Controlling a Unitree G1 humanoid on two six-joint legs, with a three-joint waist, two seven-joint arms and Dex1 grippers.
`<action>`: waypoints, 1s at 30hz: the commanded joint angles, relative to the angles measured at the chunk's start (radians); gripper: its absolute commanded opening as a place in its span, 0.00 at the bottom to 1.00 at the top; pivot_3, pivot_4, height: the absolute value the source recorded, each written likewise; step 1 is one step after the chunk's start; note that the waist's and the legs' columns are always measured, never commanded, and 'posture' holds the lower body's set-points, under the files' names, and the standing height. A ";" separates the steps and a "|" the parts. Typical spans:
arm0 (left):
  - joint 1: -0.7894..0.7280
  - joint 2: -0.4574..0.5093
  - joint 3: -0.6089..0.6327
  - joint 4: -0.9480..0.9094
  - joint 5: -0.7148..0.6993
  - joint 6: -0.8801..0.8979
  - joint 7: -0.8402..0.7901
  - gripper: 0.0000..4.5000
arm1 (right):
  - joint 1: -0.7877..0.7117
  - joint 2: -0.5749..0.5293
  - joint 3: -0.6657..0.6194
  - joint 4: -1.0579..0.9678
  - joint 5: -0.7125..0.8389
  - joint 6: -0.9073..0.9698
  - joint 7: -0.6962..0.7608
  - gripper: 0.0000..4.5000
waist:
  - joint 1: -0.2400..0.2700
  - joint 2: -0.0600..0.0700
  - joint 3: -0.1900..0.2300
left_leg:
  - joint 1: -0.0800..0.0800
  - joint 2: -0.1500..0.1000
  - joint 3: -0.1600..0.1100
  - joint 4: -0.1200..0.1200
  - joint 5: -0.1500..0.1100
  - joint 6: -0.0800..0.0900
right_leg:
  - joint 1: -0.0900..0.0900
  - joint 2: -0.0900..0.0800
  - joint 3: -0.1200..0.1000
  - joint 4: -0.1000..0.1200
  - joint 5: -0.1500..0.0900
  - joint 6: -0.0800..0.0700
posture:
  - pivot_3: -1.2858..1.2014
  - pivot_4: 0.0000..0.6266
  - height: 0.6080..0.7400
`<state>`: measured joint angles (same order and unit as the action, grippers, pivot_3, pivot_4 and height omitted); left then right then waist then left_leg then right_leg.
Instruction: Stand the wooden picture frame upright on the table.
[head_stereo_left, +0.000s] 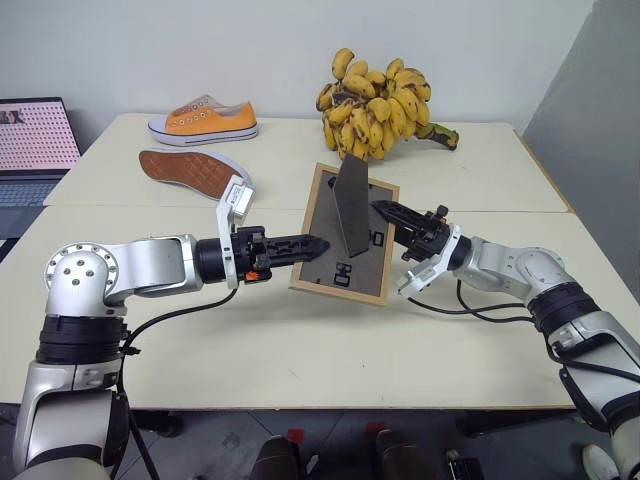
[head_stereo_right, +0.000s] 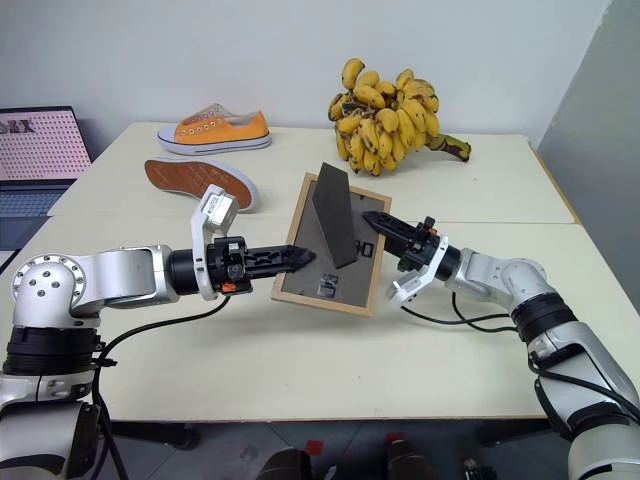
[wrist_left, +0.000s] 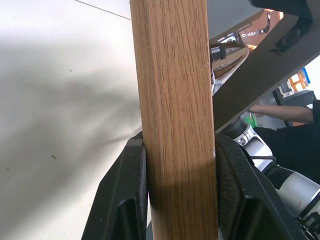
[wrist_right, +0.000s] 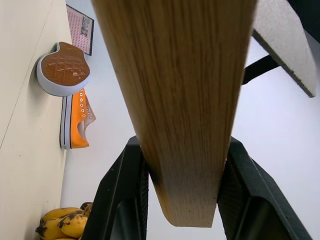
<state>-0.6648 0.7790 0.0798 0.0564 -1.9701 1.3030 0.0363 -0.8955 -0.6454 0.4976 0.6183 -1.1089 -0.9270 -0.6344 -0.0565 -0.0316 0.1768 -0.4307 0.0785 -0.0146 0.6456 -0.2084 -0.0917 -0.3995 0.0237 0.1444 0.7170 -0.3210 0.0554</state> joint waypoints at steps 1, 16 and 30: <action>-0.020 0.026 -0.012 -0.040 -0.002 -0.007 0.006 0.29 | -0.027 -0.008 0.000 -0.033 0.012 0.001 0.009 0.30 | 0.000 0.000 0.000 | 0.000 0.000 0.000 0.000 0.000 0.000 | 0.000 0.000 0.000 0.000 0.000 0.000 | 0.52 0.24 1.00; -0.006 0.054 0.044 -0.152 0.140 -0.068 -0.094 0.62 | -0.047 -0.008 0.010 -0.004 0.021 -0.015 0.028 0.30 | 0.000 0.000 0.000 | 0.000 0.000 -0.002 0.000 0.000 0.001 | 0.002 0.000 -0.002 -0.001 0.000 0.000 | 0.52 0.24 1.00; 0.364 0.172 0.408 -0.609 0.623 -0.322 -0.428 0.62 | -0.096 0.055 -0.004 0.216 0.193 -0.099 0.182 0.30 | -0.008 0.000 0.000 | 0.000 0.000 -0.003 -0.001 0.001 0.001 | 0.004 -0.001 -0.004 -0.003 -0.001 -0.001 | 0.52 0.24 1.00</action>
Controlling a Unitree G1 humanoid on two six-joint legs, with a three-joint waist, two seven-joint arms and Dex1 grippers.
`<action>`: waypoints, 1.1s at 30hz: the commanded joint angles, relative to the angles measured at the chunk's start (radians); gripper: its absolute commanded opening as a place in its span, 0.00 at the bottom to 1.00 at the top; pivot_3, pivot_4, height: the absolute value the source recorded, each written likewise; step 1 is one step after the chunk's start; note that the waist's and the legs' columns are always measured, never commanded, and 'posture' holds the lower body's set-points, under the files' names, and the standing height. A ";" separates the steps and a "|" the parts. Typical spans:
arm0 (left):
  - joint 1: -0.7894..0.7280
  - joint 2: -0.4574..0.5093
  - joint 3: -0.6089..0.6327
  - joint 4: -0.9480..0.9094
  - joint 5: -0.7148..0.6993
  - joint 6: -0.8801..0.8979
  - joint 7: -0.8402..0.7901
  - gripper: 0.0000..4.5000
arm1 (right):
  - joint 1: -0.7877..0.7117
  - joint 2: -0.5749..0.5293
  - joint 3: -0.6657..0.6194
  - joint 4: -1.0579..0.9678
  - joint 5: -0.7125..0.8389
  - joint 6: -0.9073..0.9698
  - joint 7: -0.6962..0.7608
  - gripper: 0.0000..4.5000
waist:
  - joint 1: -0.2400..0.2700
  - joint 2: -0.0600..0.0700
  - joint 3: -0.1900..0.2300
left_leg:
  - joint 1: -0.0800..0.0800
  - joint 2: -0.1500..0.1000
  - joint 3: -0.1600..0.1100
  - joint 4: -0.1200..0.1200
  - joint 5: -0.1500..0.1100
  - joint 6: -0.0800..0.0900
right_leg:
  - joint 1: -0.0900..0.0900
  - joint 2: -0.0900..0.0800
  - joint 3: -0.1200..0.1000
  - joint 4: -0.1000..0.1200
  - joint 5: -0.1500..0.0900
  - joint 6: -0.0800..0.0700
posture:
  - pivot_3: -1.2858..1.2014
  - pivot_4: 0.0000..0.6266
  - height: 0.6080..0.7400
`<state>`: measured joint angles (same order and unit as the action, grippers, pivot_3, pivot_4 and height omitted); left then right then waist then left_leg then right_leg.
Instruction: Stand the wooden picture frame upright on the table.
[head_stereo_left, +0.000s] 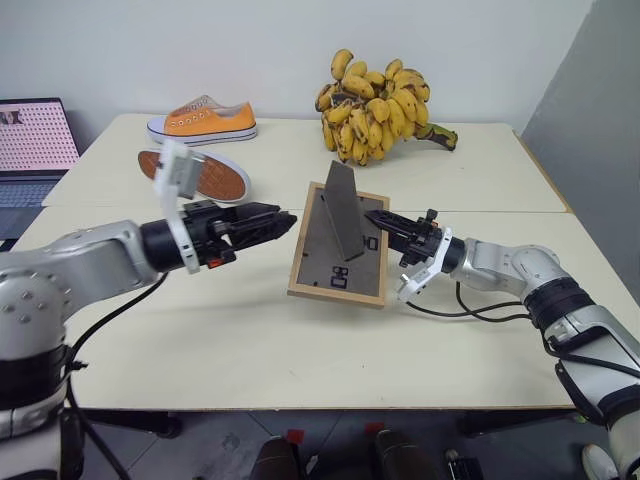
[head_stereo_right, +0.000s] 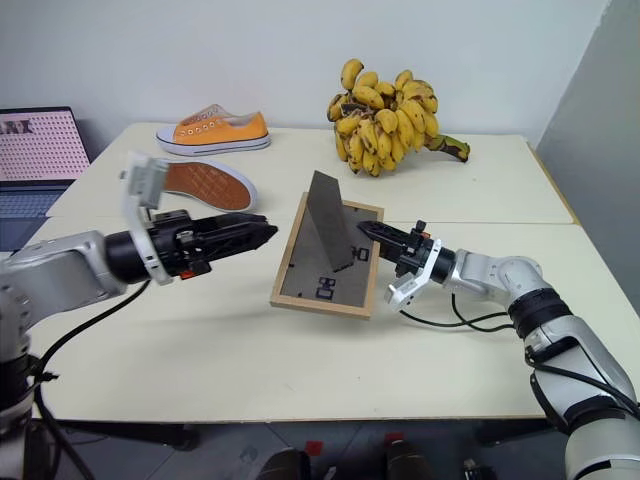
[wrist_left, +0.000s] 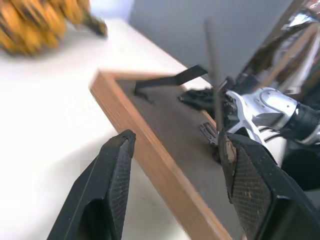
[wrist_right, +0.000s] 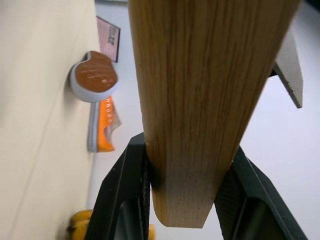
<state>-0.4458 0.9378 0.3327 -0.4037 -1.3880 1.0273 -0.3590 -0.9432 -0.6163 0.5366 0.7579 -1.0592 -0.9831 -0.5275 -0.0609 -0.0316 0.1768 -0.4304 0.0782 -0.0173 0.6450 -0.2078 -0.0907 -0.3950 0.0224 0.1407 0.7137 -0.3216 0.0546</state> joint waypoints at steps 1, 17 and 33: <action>0.207 0.007 0.199 -0.187 0.046 -0.050 -0.034 0.62 | -0.053 0.042 -0.052 0.112 0.196 -0.064 0.120 0.30 | -0.009 0.000 0.000 | 0.000 0.000 0.000 0.000 0.000 0.000 | 0.000 0.000 0.000 0.000 0.000 0.000 | 0.52 0.24 1.00; 0.738 -0.066 0.486 -0.409 0.119 -0.135 -0.051 0.62 | 0.159 0.409 -0.241 -0.204 1.459 0.806 1.475 0.30 | -0.011 0.002 0.005 | 0.015 0.001 -0.015 -0.004 0.000 0.000 | 0.023 -0.002 -0.021 -0.002 -0.008 -0.005 | 0.52 0.24 1.00; 0.678 -0.028 0.394 -0.388 0.073 -0.173 0.031 0.62 | 0.280 0.482 -0.323 -0.175 1.403 1.105 1.462 0.30 | -0.009 0.004 0.006 | 0.015 0.001 -0.012 -0.008 -0.001 -0.001 | 0.019 -0.001 -0.018 -0.002 -0.011 -0.005 | 0.52 0.24 1.00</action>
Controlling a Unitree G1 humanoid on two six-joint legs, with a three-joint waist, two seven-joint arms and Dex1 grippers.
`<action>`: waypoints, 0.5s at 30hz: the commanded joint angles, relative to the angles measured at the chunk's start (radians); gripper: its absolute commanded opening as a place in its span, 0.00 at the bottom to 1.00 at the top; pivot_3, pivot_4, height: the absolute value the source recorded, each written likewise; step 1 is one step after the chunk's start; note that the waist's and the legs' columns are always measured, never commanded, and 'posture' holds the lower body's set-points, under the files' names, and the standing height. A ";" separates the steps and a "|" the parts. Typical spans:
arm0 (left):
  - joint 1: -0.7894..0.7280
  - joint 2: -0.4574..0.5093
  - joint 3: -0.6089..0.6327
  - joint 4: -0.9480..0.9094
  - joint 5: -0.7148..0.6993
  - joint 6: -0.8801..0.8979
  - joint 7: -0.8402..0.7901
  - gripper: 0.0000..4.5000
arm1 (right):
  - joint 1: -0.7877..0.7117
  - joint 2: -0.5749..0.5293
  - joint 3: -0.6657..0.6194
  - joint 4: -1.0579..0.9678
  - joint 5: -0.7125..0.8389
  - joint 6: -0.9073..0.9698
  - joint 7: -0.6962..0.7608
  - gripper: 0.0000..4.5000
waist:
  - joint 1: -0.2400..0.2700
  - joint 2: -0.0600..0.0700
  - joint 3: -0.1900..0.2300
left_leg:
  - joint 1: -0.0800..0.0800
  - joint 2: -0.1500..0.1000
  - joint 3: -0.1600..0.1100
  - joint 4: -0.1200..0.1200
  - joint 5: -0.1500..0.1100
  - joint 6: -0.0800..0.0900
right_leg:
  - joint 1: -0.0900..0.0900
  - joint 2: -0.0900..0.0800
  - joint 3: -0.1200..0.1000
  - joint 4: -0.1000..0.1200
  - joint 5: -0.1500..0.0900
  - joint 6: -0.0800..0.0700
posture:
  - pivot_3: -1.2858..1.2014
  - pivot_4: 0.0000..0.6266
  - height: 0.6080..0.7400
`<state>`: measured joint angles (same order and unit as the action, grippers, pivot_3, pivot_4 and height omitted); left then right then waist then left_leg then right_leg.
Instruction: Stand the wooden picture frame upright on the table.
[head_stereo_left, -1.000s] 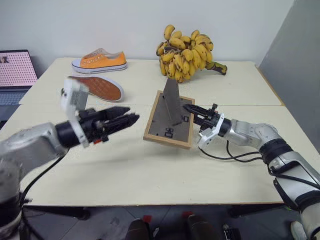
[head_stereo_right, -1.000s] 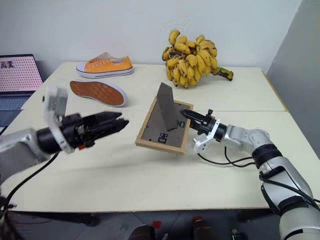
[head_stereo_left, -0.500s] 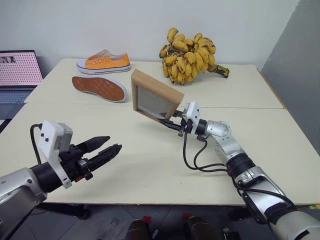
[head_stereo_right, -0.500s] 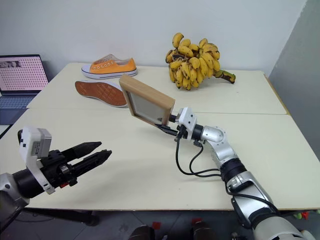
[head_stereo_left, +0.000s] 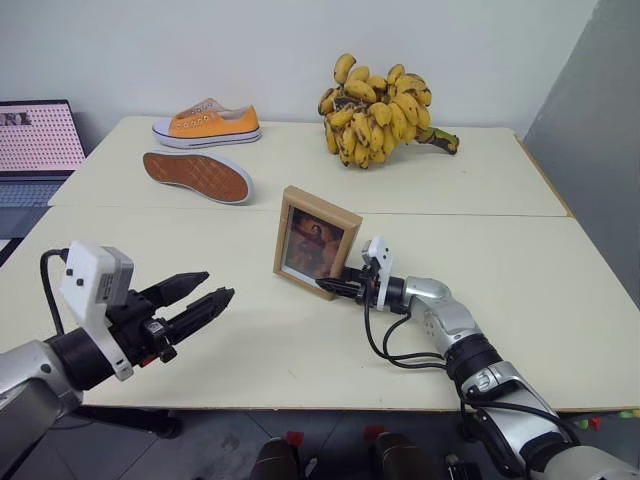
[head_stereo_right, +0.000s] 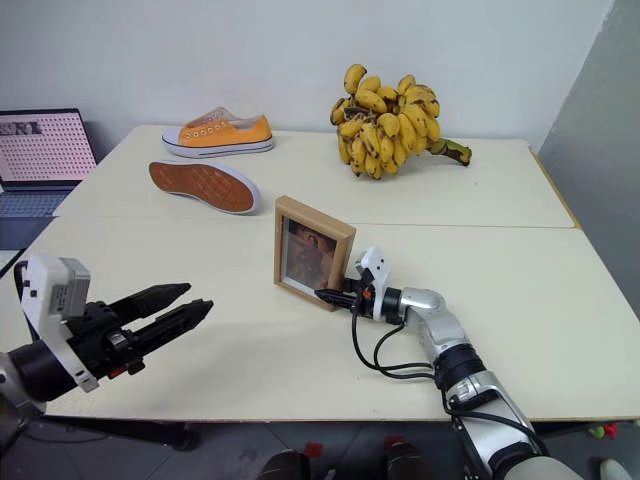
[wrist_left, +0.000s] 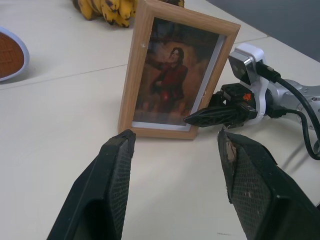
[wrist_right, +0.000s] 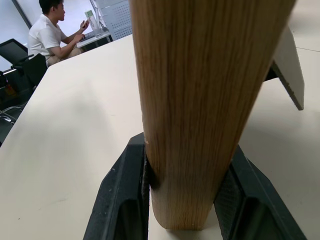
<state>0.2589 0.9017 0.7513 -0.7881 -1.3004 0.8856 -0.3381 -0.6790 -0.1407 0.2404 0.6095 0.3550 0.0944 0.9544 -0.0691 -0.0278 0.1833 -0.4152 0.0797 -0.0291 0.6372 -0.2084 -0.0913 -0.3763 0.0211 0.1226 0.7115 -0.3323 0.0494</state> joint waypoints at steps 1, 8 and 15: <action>-0.035 0.005 -0.035 -0.005 -0.012 -0.037 0.010 0.62 | 0.019 0.008 -0.031 -0.031 -0.016 0.030 -0.023 0.30 | -0.001 0.000 0.000 | 0.000 0.000 0.000 0.000 0.000 0.000 | 0.000 0.000 0.000 0.000 0.000 0.000 | 0.52 0.24 1.00; -0.085 -0.019 -0.112 -0.015 0.041 -0.085 0.011 0.62 | 0.057 0.006 -0.060 -0.082 -0.037 0.066 -0.044 0.30 | 0.000 0.000 0.000 | 0.000 0.000 0.001 -0.001 0.000 0.000 | -0.001 0.000 0.001 -0.001 0.000 0.000 | 0.52 0.24 1.00; -0.100 -0.022 -0.149 -0.002 0.071 -0.099 0.012 0.62 | 0.062 -0.006 -0.062 -0.098 -0.051 0.087 -0.047 0.30 | 0.004 0.000 0.000 | 0.000 0.000 0.001 -0.002 0.000 0.000 | -0.001 0.000 0.001 -0.002 0.000 0.000 | 0.52 0.24 1.00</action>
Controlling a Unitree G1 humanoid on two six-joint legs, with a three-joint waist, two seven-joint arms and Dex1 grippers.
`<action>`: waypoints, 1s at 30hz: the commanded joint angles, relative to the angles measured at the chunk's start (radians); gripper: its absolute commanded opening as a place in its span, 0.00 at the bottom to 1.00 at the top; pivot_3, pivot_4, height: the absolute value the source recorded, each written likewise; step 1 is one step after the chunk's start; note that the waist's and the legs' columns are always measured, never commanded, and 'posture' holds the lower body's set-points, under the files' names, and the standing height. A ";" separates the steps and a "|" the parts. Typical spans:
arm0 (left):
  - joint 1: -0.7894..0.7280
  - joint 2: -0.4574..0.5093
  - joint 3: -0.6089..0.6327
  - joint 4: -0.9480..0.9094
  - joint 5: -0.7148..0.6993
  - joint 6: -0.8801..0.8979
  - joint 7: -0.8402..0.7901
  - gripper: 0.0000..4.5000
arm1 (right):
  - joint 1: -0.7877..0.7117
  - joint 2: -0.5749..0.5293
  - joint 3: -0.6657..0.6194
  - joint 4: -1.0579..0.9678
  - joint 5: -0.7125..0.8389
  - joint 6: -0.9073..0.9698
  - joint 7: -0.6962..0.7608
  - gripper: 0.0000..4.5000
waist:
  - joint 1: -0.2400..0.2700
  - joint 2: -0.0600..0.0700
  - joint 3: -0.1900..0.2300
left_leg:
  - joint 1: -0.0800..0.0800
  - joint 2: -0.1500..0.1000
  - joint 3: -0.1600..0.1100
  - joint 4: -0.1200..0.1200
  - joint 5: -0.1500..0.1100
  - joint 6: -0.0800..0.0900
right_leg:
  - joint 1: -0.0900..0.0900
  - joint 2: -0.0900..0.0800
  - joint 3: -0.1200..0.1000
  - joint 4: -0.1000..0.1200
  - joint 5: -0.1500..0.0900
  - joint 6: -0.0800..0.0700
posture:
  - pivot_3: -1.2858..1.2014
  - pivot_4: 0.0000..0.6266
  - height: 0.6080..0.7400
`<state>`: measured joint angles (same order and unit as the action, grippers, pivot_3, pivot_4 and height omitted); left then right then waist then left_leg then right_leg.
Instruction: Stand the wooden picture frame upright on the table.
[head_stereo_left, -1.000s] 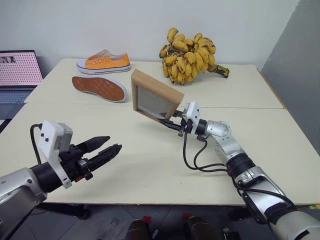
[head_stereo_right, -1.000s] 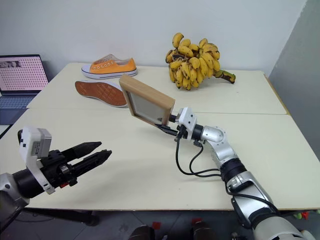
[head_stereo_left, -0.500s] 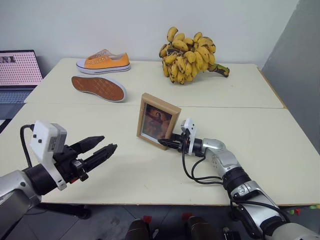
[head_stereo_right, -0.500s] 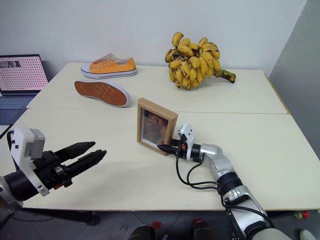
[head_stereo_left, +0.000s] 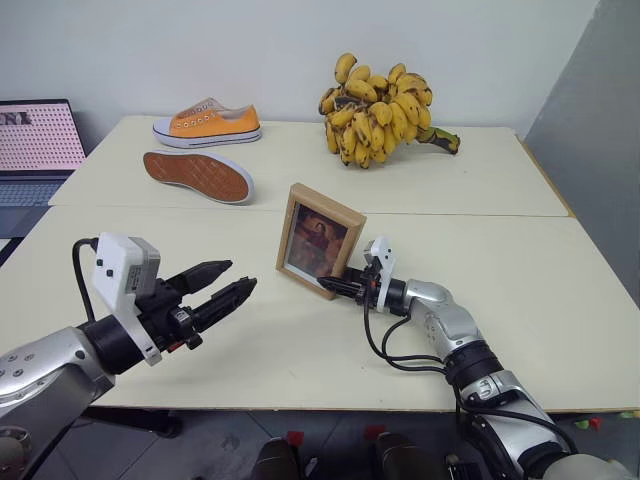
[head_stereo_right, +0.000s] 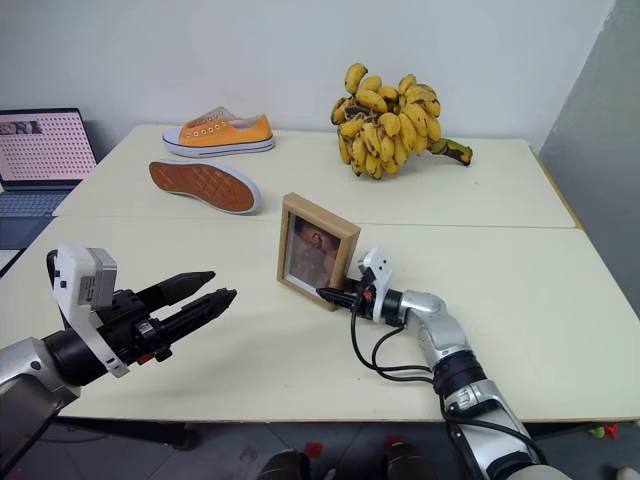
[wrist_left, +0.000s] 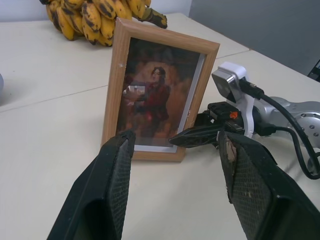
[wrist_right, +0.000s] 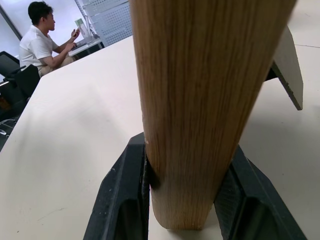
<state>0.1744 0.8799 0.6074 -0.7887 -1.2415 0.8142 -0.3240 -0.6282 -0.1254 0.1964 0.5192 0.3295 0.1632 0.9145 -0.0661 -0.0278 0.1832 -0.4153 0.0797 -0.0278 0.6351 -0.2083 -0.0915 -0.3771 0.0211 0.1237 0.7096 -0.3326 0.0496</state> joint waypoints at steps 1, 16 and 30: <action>-0.023 0.000 -0.005 0.009 0.010 -0.029 -0.001 0.62 | 0.007 -0.023 -0.016 -0.002 -0.034 0.014 -0.010 0.30 | 0.001 0.000 0.000 | 0.000 0.000 0.000 0.000 0.000 0.000 | 0.000 0.000 0.000 0.000 0.000 0.000 | 0.52 0.24 1.00; -0.055 -0.001 -0.027 0.044 0.018 -0.037 -0.011 0.63 | 0.018 -0.082 -0.024 -0.089 -0.091 0.040 -0.029 0.68 | 0.003 0.000 0.000 | -0.002 0.000 0.002 -0.008 0.000 0.000 | -0.003 0.000 0.001 -0.006 0.000 0.000 | 0.52 0.24 1.00; -0.145 0.002 -0.116 0.117 0.107 -0.050 -0.088 0.63 | 0.166 -0.520 -0.171 -0.810 0.052 0.410 0.021 0.68 | 0.006 0.003 0.003 | -0.004 0.000 0.003 -0.008 -0.001 -0.001 | -0.003 -0.001 0.002 -0.013 0.000 0.001 | 0.52 0.24 1.00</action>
<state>0.0514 0.8789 0.4975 -0.6802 -1.1468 0.7773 -0.4046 -0.4325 -0.6331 0.0599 -0.1946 0.3197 0.5072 0.9452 -0.0603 -0.0244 0.1860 -0.4184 0.0800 -0.0252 0.6268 -0.2093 -0.0929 -0.3793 0.0209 0.1258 0.6970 -0.3328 0.0502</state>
